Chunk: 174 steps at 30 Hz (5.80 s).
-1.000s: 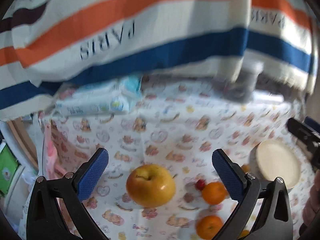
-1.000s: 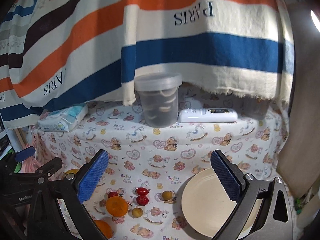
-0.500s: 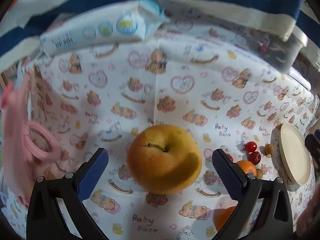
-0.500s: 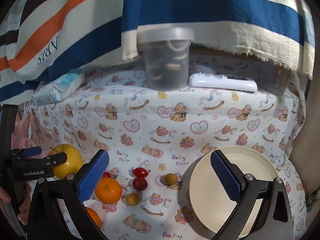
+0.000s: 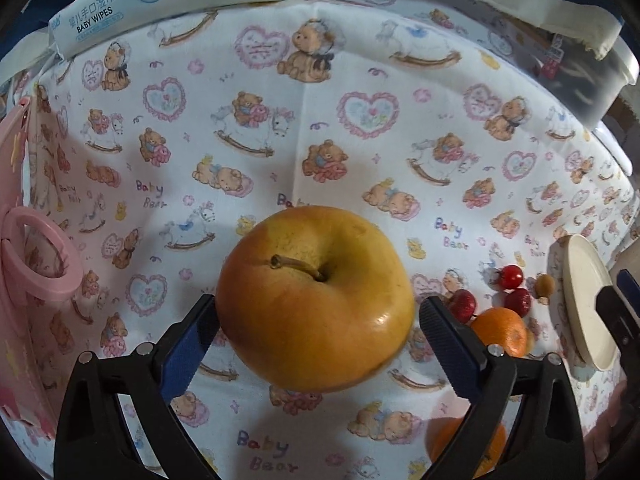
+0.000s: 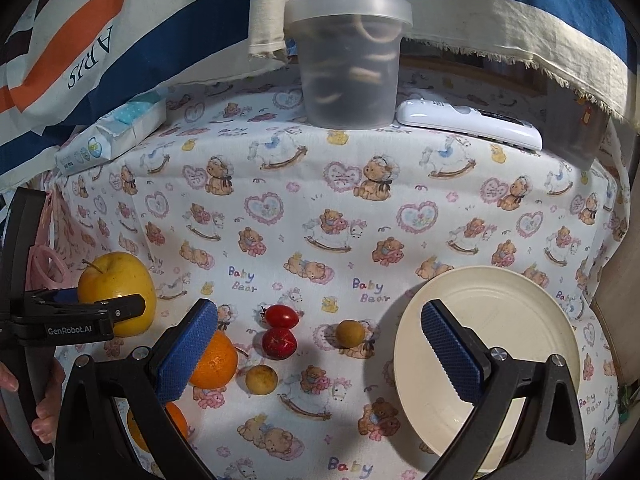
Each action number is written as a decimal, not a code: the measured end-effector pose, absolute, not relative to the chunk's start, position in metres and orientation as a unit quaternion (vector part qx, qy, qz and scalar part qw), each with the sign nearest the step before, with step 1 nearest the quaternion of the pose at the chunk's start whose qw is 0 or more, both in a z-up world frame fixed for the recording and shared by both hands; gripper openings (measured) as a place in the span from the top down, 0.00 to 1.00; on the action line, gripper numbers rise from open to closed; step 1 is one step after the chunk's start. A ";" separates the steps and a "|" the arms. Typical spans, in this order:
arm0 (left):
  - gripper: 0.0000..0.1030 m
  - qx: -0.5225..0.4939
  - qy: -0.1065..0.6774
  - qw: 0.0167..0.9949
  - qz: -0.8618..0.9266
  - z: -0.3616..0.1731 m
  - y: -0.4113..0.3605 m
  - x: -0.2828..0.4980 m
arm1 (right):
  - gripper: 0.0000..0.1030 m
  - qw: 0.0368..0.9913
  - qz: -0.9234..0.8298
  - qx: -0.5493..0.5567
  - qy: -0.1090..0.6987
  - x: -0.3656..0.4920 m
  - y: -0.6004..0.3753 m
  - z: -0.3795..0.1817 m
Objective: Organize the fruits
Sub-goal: 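Move the left tool to the large yellow apple and grasp it, then lift the apple with the left tool while the right tool grasps a small tan fruit, then place the apple on the cream plate with the left tool while the right carries the tan fruit, then lower the tan fruit onto the plate rim and open the right tool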
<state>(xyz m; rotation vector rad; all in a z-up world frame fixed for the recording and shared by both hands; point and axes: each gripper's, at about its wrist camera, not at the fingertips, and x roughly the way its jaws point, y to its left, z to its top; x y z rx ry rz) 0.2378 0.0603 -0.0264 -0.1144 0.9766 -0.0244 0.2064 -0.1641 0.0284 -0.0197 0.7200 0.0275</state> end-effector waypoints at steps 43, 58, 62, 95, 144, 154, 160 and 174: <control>0.12 0.004 0.390 0.921 -0.017 0.015 0.046 0.200 | 0.65 0.853 0.100 0.019 0.512 0.227 -0.141 -0.030; 0.12 0.007 0.399 0.917 -0.016 0.008 0.044 0.202 | 0.77 0.843 0.125 0.012 0.523 0.228 -0.135 -0.033; 0.12 0.007 0.402 0.916 -0.017 0.007 0.045 0.204 | 0.77 0.845 0.105 0.006 0.524 0.229 -0.134 -0.037; 0.12 0.040 0.336 0.931 -0.138 0.093 -0.053 0.171 | 0.77 0.931 -0.037 0.060 0.359 0.164 -0.294 0.094; 0.10 0.091 0.428 0.865 -0.247 -0.021 -0.256 0.260 | 0.77 0.858 -0.080 0.184 0.472 0.203 -0.399 0.011; 0.03 0.091 0.378 0.886 -0.254 0.004 -0.229 0.237 | 0.77 0.856 -0.075 0.181 0.479 0.206 -0.398 0.009; 0.03 0.101 0.363 0.898 -0.226 0.013 -0.201 0.232 | 0.77 0.856 -0.068 0.177 0.482 0.208 -0.394 0.009; 0.03 0.045 0.341 0.920 -0.187 0.036 -0.121 0.216 | 0.77 0.853 -0.067 0.131 0.500 0.219 -0.367 -0.004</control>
